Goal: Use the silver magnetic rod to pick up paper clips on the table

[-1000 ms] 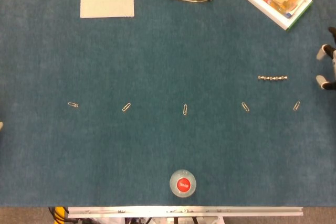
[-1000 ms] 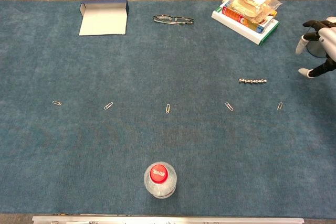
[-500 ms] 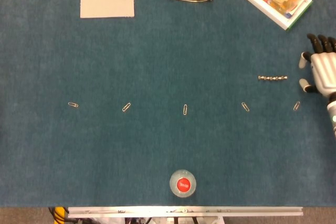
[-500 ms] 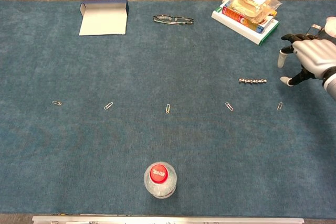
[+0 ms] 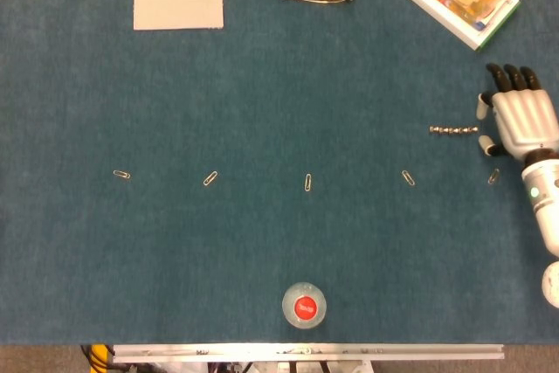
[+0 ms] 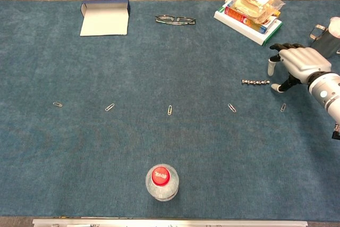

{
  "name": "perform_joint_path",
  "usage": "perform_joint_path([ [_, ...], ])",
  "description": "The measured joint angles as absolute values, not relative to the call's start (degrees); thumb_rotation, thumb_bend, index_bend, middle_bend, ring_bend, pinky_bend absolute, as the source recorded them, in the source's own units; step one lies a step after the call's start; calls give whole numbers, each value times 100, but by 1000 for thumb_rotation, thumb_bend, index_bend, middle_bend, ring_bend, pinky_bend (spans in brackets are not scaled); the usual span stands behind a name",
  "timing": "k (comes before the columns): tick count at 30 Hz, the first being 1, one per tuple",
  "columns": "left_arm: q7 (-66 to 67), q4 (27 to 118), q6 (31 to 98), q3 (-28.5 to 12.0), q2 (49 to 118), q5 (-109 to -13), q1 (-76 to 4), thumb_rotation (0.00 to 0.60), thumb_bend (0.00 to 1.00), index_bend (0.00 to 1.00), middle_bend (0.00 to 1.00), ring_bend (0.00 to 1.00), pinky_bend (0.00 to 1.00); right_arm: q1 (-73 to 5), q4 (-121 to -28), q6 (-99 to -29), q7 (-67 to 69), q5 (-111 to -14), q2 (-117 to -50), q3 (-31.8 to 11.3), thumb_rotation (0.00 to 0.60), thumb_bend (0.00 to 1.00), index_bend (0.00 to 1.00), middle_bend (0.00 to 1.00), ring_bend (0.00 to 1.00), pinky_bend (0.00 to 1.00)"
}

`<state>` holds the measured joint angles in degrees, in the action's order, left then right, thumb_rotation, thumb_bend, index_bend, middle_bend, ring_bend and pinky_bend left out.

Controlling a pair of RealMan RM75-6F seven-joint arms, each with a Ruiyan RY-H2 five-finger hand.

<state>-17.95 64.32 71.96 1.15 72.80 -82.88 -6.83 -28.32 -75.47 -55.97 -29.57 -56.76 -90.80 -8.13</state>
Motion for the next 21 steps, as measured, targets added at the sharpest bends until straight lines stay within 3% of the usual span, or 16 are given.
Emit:
perform_joint_path([
  [21, -1836, 6386, 7173, 123, 7284, -8294, -656, 600, 123, 450, 456, 294, 420, -3020, -7417, -5461, -2906, -5621, -9187, -726, 600, 256, 519, 74, 0, 65],
])
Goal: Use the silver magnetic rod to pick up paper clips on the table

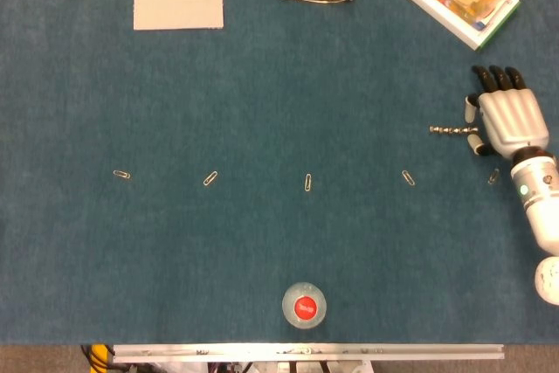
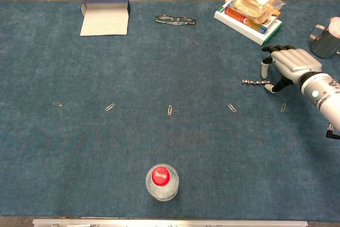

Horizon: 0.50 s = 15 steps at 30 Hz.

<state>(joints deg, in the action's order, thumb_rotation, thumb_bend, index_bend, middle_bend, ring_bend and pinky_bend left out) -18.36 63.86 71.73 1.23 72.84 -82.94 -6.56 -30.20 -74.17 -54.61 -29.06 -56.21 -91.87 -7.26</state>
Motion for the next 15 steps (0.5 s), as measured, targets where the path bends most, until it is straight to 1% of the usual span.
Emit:
perform_joint_path([
  [15, -1855, 6340, 7151, 122, 7298, -8290, -645, 600, 123, 450, 456, 294, 420, -3095, -7333, -5391, -2896, -5530, -9249, -684, 600, 280, 523, 74, 0, 65],
])
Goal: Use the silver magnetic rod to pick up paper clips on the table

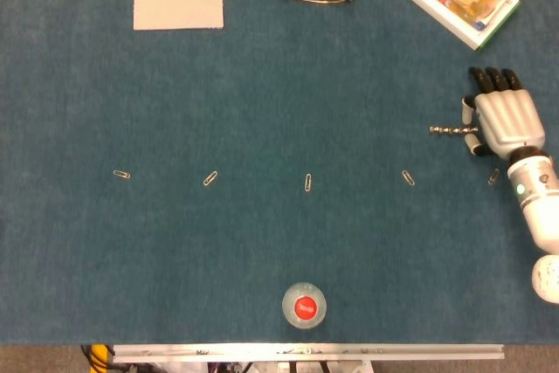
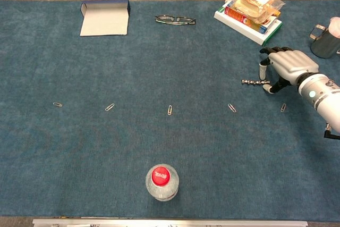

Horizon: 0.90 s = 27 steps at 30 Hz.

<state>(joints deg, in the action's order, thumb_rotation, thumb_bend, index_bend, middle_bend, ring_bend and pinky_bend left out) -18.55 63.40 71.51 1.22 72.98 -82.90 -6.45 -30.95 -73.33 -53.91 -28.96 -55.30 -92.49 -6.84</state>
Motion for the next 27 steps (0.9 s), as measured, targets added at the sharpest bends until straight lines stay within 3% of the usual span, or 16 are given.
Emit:
perform_joint_path([
  [27, -1820, 6374, 7152, 117, 7283, -8286, -625, 600, 122, 450, 456, 294, 420, -3098, -7668, -5574, -2887, -5522, -9081, -641, 600, 327, 589, 74, 0, 61],
])
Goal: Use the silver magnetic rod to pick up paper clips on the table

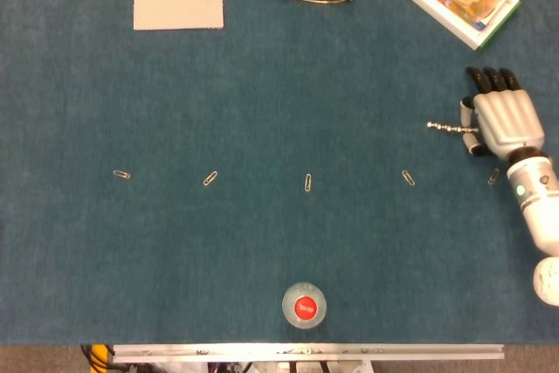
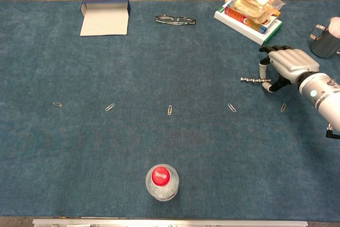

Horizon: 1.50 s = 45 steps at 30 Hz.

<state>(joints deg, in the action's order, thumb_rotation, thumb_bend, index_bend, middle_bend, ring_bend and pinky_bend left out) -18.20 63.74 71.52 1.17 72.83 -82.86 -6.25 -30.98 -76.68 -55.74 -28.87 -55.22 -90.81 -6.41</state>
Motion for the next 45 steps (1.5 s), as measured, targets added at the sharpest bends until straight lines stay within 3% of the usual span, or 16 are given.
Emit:
perform_joint_path([
  [24, -955, 7344, 7422, 125, 6996, -8302, -539, 600, 122, 450, 456, 294, 420, -2438, -9101, -6315, -2451, -6183, -7959, -206, 600, 329, 594, 74, 0, 61],
  [37, -300, 8025, 7637, 156, 6836, -8347, -473, 600, 123, 450, 456, 294, 420, -2089, -9847, -6295, -2089, -6482, -7142, 193, 600, 329, 594, 74, 0, 61],
  [45, -128, 8213, 7697, 182, 6812, -8398, -462, 600, 123, 450, 456, 294, 420, -1916, -9928, -6322, -1995, -6541, -6988, 306, 600, 338, 593, 74, 0, 61],
])
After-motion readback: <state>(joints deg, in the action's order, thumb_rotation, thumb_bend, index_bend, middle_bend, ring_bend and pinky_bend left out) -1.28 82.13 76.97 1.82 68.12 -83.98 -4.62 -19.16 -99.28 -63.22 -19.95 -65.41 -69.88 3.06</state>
